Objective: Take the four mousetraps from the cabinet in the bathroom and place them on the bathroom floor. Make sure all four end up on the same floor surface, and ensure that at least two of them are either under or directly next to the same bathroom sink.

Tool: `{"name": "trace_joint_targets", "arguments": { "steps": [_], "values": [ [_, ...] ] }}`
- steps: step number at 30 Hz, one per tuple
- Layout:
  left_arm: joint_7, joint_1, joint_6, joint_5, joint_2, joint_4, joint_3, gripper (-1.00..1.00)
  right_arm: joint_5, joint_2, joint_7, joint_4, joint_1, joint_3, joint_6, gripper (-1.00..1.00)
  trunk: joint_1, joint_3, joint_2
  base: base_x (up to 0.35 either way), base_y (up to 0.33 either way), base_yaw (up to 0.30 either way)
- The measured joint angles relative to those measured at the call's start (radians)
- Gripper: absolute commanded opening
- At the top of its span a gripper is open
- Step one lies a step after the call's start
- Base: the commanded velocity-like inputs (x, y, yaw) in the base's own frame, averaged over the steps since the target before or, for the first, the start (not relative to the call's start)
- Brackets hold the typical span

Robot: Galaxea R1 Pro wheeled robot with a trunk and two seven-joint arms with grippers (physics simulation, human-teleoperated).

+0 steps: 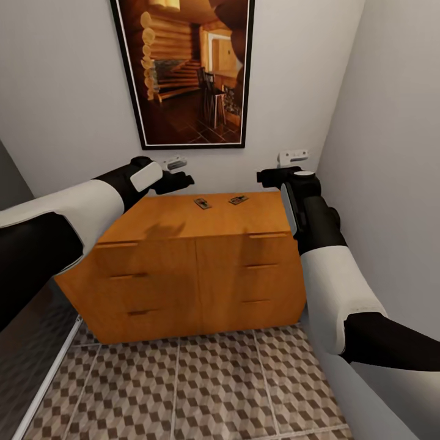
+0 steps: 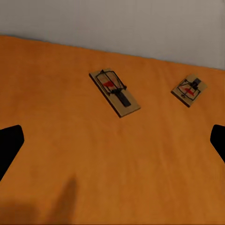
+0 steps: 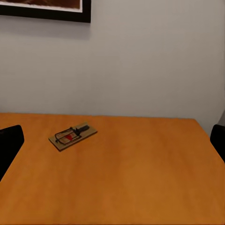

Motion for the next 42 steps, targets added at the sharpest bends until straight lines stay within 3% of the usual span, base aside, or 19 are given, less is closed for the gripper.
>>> {"name": "trace_joint_targets", "arguments": {
  "steps": [11,20,23,31,42],
  "values": [
    [0.0,0.011,0.0,0.0,0.0,-0.007,0.0,1.0,-0.001,0.0,0.0,0.0,0.001,0.0,0.0,1.0,0.0,0.0,0.0,0.021,0.0,0.0],
    [0.0,0.018,0.009,0.001,0.0,-0.012,0.0,1.0,-0.006,0.0,0.001,0.001,0.001,0.0,0.001,1.0,0.0,0.0,0.0,0.233,-0.025,0.0],
    [0.0,0.028,0.022,0.001,0.0,-0.016,0.0,1.0,-0.028,0.0,0.0,0.003,0.001,0.0,0.002,1.0,0.0,0.0,0.0,0.315,-0.034,0.0],
    [0.001,0.054,0.047,0.001,0.001,-0.034,-0.001,1.0,-0.149,0.0,-0.004,0.006,0.001,0.001,0.004,1.0,-0.001,0.0,0.0,0.331,-0.01,0.0],
    [0.002,0.066,0.052,0.002,0.006,-0.037,-0.001,1.0,-0.187,0.0,-0.002,0.008,0.029,0.0,0.005,1.0,0.0,0.0,0.0,0.257,-0.001,0.0]
  ]
}}
